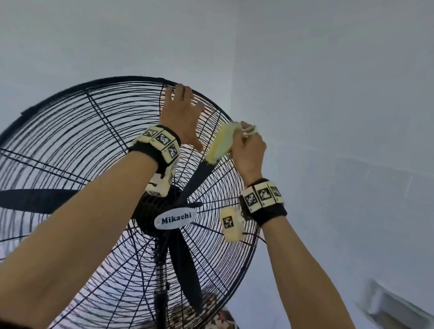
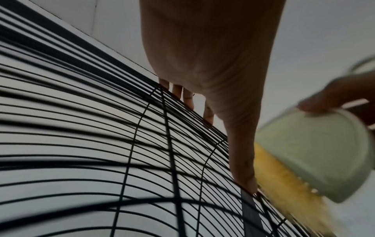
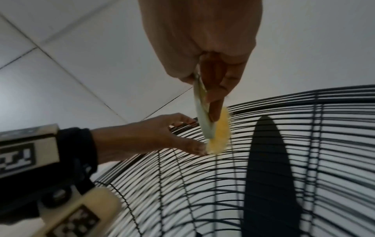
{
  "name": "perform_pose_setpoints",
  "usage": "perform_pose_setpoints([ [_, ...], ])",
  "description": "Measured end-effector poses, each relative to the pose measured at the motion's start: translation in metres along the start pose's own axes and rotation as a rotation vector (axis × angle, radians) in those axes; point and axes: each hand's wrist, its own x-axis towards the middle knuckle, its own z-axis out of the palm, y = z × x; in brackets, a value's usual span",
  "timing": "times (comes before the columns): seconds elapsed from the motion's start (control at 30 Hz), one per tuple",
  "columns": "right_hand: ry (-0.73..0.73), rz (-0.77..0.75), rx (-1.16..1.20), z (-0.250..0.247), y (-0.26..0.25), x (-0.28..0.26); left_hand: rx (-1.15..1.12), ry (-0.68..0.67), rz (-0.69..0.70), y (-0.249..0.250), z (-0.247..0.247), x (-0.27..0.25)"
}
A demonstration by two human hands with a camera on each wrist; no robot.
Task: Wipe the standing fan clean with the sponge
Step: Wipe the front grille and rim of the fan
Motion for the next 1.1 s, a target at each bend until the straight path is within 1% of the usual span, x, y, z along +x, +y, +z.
perform_pose_setpoints([
  [0.07,0.066,0.085,-0.104,-0.008,0.012,-0.004,-0.028,0.0,-0.008,-0.001,-0.001,0.0],
  [0.1,0.072,0.108,-0.183,-0.009,0.014,-0.007,-0.039,0.0,-0.011,-0.001,-0.001,0.0],
  [0.13,0.052,0.099,-0.239,-0.009,0.014,-0.01,-0.044,0.002,-0.012,0.0,-0.001,0.0],
  [0.2,-0.003,-0.017,-0.261,-0.001,0.006,-0.011,-0.044,0.013,-0.014,0.001,-0.001,-0.001],
  [0.23,-0.03,-0.083,-0.237,0.004,0.002,-0.01,-0.043,0.02,-0.018,0.001,-0.001,-0.002],
  [0.27,-0.05,-0.121,-0.155,0.007,-0.001,-0.008,-0.043,0.025,-0.022,0.001,-0.001,-0.003],
  [0.3,-0.069,-0.121,-0.017,0.007,-0.003,-0.005,-0.042,0.03,-0.023,0.001,-0.001,-0.004],
  [0.33,-0.082,-0.082,0.12,0.006,-0.003,-0.001,-0.041,0.034,-0.023,0.001,-0.002,-0.005],
  [0.37,-0.072,-0.023,0.196,0.002,0.0,0.003,-0.039,0.034,-0.023,0.001,-0.003,-0.006],
  [0.4,-0.037,0.038,0.177,-0.002,0.006,0.006,-0.038,0.027,-0.021,0.002,-0.004,-0.006],
  [0.47,0.039,0.138,-0.071,-0.011,0.019,0.01,-0.042,0.007,-0.031,0.003,-0.006,-0.006],
  [0.53,0.046,0.203,-0.323,-0.016,0.025,0.006,-0.04,-0.012,-0.034,0.004,-0.008,-0.005],
  [0.57,0.032,0.195,-0.378,-0.015,0.023,0.004,-0.035,-0.018,-0.029,0.004,-0.008,-0.005],
  [0.63,-0.025,0.097,-0.365,-0.008,0.012,0.005,-0.026,-0.015,-0.028,0.005,-0.006,-0.003],
  [0.7,-0.063,-0.04,-0.217,0.001,-0.001,0.012,-0.024,-0.013,-0.037,0.005,-0.005,-0.003],
  [0.77,-0.064,-0.098,-0.047,0.005,-0.009,0.022,-0.026,-0.004,-0.037,0.003,-0.004,-0.003],
  [0.8,-0.062,-0.08,-0.029,0.003,-0.009,0.025,-0.028,0.001,-0.036,0.003,-0.004,-0.004],
  [0.83,-0.048,-0.037,-0.067,0.0,-0.005,0.029,-0.032,0.005,-0.033,0.003,-0.004,-0.005],
  [0.93,0.071,0.173,-0.272,-0.011,0.014,0.029,-0.047,0.009,-0.026,0.006,-0.003,-0.005],
  [0.97,0.101,0.195,-0.309,-0.011,0.017,0.026,-0.048,0.008,-0.025,0.007,-0.003,-0.005],
  [1.0,0.099,0.171,-0.341,-0.009,0.015,0.023,-0.047,0.006,-0.025,0.008,-0.003,-0.004],
  [1.03,0.064,0.101,-0.36,-0.004,0.011,0.021,-0.044,0.006,-0.027,0.009,-0.002,-0.003],
  [1.1,-0.022,-0.035,-0.302,0.004,0.001,0.025,-0.029,0.016,-0.034,0.009,0.0,-0.002],
])
